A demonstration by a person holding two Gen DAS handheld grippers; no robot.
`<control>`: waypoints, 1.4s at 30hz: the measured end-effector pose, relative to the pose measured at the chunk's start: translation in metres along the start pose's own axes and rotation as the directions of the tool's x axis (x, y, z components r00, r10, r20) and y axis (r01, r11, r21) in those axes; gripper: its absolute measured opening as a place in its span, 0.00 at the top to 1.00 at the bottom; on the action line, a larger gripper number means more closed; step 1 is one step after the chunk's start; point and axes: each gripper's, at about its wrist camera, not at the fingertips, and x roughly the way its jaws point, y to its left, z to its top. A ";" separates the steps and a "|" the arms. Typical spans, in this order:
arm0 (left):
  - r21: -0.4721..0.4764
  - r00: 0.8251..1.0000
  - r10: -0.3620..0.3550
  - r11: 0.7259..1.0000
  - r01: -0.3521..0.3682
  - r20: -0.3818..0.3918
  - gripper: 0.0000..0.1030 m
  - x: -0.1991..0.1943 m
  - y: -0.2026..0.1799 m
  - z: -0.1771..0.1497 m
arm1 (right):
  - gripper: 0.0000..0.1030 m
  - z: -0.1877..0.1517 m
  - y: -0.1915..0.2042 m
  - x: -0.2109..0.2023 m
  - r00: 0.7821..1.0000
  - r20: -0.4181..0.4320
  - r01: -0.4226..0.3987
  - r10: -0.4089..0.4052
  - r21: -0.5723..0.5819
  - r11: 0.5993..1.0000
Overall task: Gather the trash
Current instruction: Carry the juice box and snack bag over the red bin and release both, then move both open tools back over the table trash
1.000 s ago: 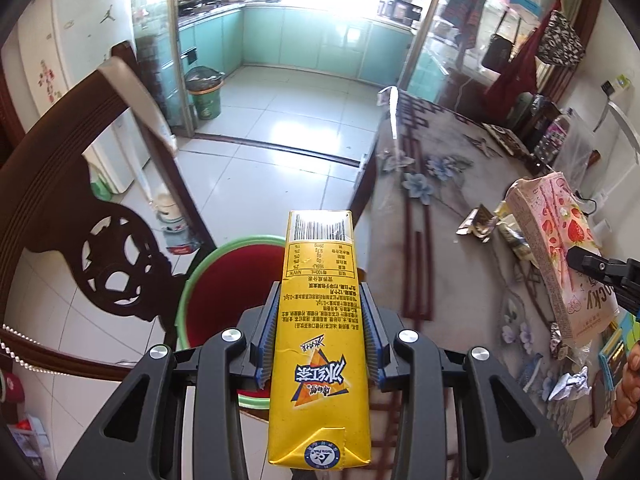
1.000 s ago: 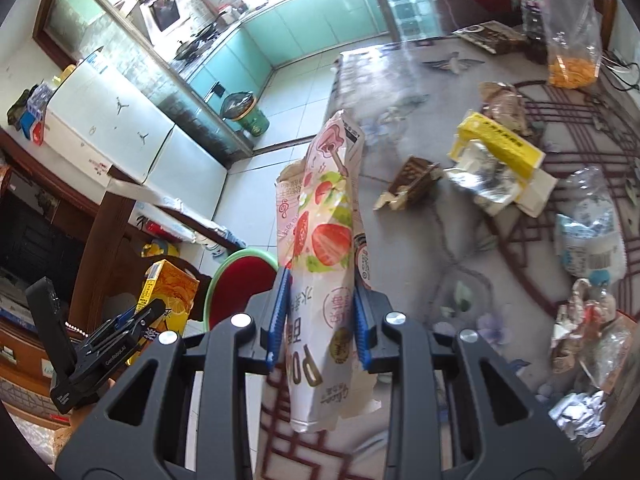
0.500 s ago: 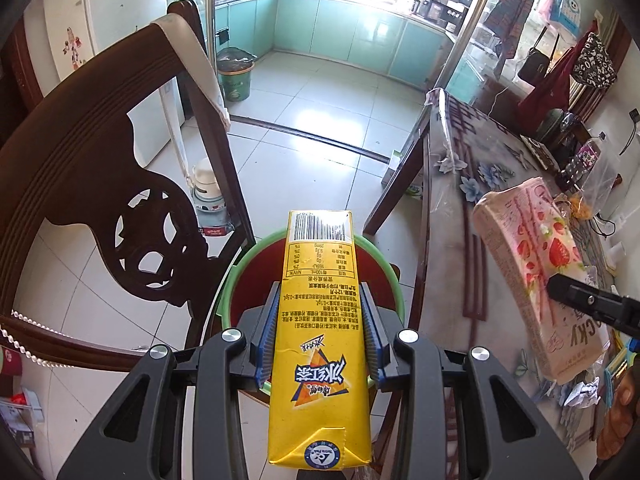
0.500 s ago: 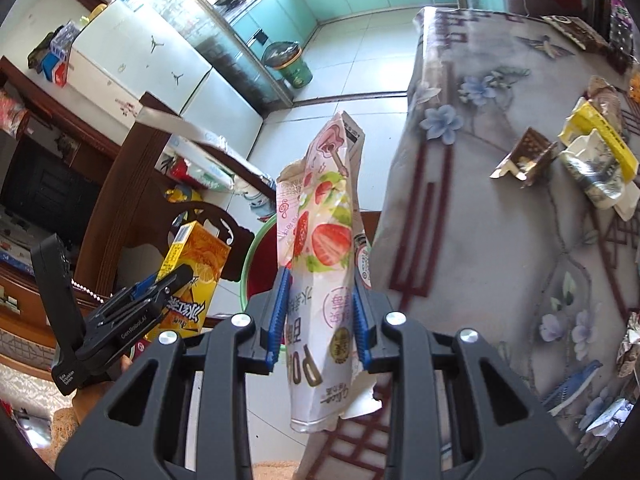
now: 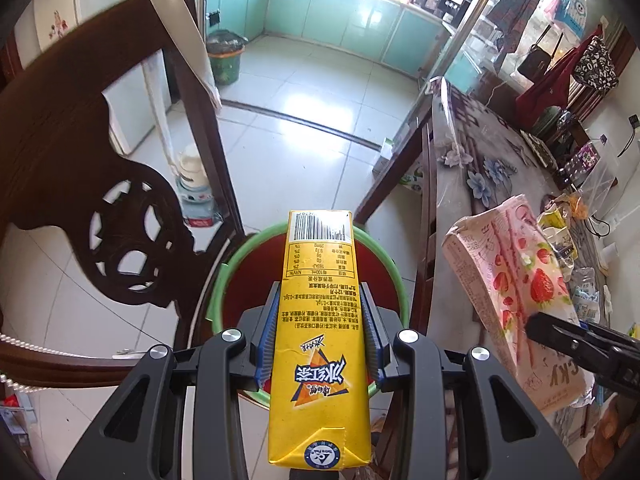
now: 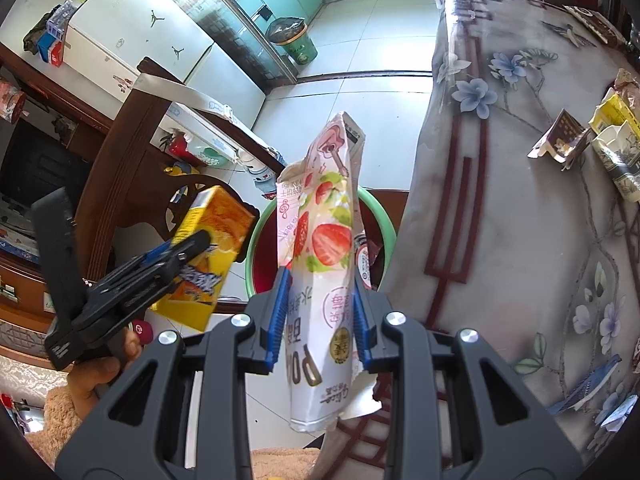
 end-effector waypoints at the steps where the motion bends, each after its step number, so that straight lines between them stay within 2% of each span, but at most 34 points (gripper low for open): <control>1: -0.003 1.000 -0.004 1.000 0.003 -0.017 0.67 0.009 0.000 0.000 | 0.72 0.000 0.001 0.002 1.000 -0.003 0.002 -0.002 -0.002 1.000; 7: 0.015 0.991 0.010 1.000 -0.008 -0.131 0.67 0.051 0.001 -0.008 | 0.72 0.000 0.009 0.006 1.000 -0.015 0.018 -0.018 -0.015 1.000; 9: 0.020 0.990 0.018 1.000 -0.015 -0.138 0.54 0.052 0.003 -0.010 | 0.72 0.001 0.009 0.009 1.000 -0.019 0.020 -0.020 -0.013 1.000; 10: 0.017 0.992 0.023 1.000 -0.021 -0.125 0.43 0.049 0.003 -0.009 | 0.72 0.001 0.009 0.010 1.000 -0.021 0.020 -0.020 -0.009 1.000; 12: 0.014 0.995 0.021 1.000 -0.020 -0.101 0.40 0.042 0.006 -0.006 | 0.72 0.001 0.009 0.012 1.000 -0.026 0.016 -0.016 -0.003 1.000; 14: 0.010 0.997 0.018 1.000 -0.017 -0.076 0.33 0.033 0.009 -0.001 | 0.72 0.002 0.010 0.015 0.999 -0.031 0.007 -0.007 -0.001 1.000; 17: 0.000 0.999 0.009 1.000 -0.009 -0.031 0.33 0.019 0.013 0.004 | 0.71 0.004 0.015 0.017 1.000 -0.024 -0.018 0.018 -0.002 1.000; 19: -0.007 1.000 0.017 1.000 -0.017 -0.016 0.33 0.013 0.016 0.005 | 0.62 0.007 0.022 0.018 1.000 -0.020 -0.016 0.016 -0.023 1.000; 21: -0.018 1.000 0.025 1.000 -0.025 -0.006 0.33 0.009 0.018 0.005 | 0.29 0.008 0.026 0.016 1.000 -0.004 -0.001 0.000 -0.027 1.000; 26: -0.028 1.000 0.008 1.000 -0.008 0.007 0.33 0.001 0.011 0.002 | 0.27 0.008 0.017 0.012 1.000 0.005 0.017 -0.017 0.006 1.000; 31: 0.074 0.999 -0.010 0.997 0.007 0.039 0.33 -0.011 -0.023 -0.001 | 0.26 0.004 0.004 -0.005 0.998 0.041 0.042 -0.044 0.043 0.998; 33: 0.111 0.999 -0.020 0.994 0.014 0.049 0.31 -0.016 -0.036 -0.001 | 0.26 0.003 0.000 -0.016 0.995 0.071 0.069 -0.072 0.041 0.997; 34: 0.131 0.998 -0.033 0.991 0.026 0.057 0.26 -0.019 -0.044 -0.001 | 0.25 0.002 -0.002 -0.022 0.993 0.083 0.081 -0.084 0.039 0.996; 42: 0.230 0.992 -0.094 0.971 0.073 0.083 0.25 -0.032 -0.095 -0.010 | 0.22 -0.022 -0.032 -0.068 0.951 0.184 0.250 -0.250 0.024 0.968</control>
